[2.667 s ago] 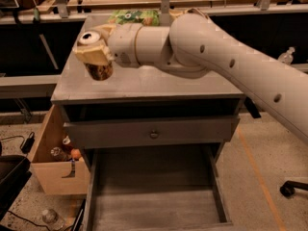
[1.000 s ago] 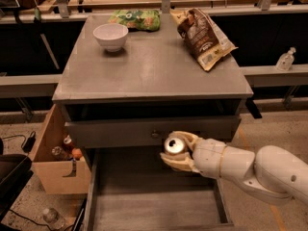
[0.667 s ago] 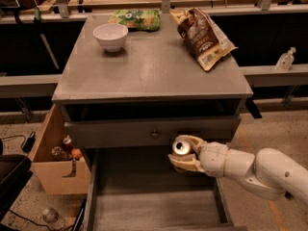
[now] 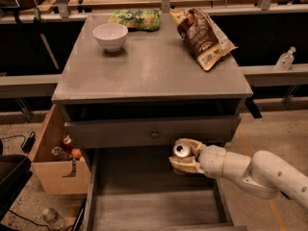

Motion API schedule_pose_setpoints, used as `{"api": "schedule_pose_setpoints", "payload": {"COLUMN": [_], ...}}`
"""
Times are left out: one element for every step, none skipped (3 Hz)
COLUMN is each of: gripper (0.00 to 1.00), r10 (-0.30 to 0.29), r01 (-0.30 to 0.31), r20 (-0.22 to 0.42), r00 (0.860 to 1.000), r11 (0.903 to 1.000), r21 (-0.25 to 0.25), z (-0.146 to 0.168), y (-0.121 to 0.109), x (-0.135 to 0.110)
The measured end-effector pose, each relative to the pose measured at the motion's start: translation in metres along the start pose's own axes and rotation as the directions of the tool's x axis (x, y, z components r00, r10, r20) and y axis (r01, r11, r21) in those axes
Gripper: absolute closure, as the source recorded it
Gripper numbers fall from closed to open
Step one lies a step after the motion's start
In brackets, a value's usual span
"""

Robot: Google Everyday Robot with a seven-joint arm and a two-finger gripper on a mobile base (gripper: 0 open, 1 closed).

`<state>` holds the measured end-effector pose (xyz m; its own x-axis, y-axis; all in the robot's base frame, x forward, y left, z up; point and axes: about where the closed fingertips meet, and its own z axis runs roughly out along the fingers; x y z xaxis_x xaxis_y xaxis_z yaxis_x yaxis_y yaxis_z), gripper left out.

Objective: Place orange can into middle drawer

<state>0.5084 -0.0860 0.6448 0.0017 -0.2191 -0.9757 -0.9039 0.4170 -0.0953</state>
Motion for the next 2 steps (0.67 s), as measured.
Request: {"api": "schedule_pose_setpoints", "payload": {"gripper": [1.00,1.00], "r10": [0.057,0.151], "r01": [-0.057,-0.150], "r20": [-0.001,-0.009], "r00": [0.998,0.988], "r11": [0.9973,0.9715], "r21": [-0.046,-0.183], "z": [0.034,0.101], "y": [0.018,0.060], "x": [0.034,0.097]}}
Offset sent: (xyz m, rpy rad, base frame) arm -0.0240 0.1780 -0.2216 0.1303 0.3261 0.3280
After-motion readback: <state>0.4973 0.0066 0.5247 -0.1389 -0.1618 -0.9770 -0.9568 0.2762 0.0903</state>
